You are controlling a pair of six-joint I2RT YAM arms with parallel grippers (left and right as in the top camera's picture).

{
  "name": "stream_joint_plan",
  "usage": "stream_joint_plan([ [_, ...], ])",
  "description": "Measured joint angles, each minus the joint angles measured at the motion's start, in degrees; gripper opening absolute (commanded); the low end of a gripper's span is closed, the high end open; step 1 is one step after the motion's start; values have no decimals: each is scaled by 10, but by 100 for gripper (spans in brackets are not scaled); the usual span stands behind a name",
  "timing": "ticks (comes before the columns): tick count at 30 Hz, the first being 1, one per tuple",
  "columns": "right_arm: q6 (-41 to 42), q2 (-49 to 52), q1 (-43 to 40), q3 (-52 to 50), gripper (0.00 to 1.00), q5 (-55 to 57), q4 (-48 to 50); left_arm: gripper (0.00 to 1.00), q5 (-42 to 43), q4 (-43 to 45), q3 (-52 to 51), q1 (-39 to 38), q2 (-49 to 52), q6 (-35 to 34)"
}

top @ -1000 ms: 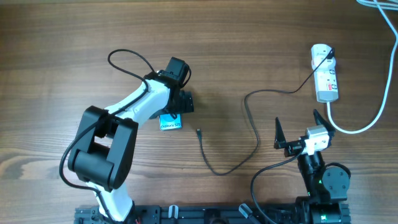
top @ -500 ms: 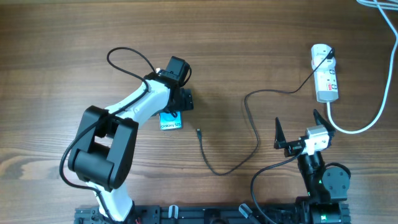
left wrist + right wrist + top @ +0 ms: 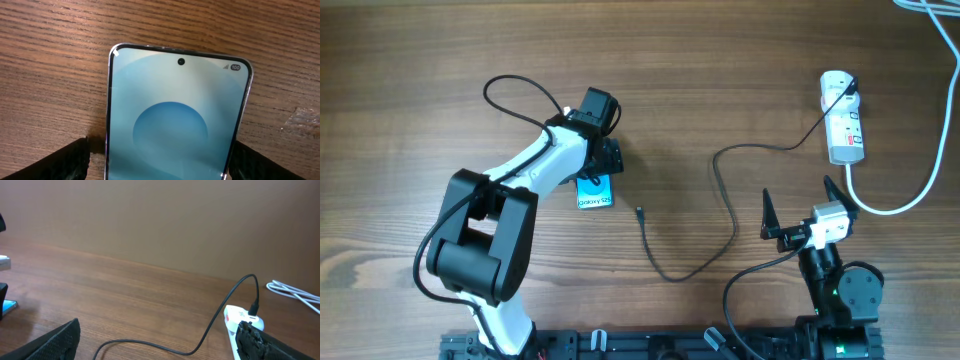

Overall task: Plug charger to phone and switch on socket
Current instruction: 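Carry the phone right with the left gripper, holding it upright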

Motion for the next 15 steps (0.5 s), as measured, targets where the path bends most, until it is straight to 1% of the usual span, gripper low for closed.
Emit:
stream_joint_plan([
  [3,0,0,0,0,100,0,0,91,1,2,0,0,0,15],
  [4,0,0,0,0,100,0,0,93,1,2,0,0,0,17],
  [5,0,0,0,0,100,0,0,100,1,2,0,0,0,19],
  [9,0,0,0,0,100,0,0,100,2,-4,0,3,0,23],
  [11,0,0,0,0,100,0,0,97,2,-3,0,3,0,23],
  [15,0,0,0,0,100,0,0,85,6,-5,0,3,0,23],
])
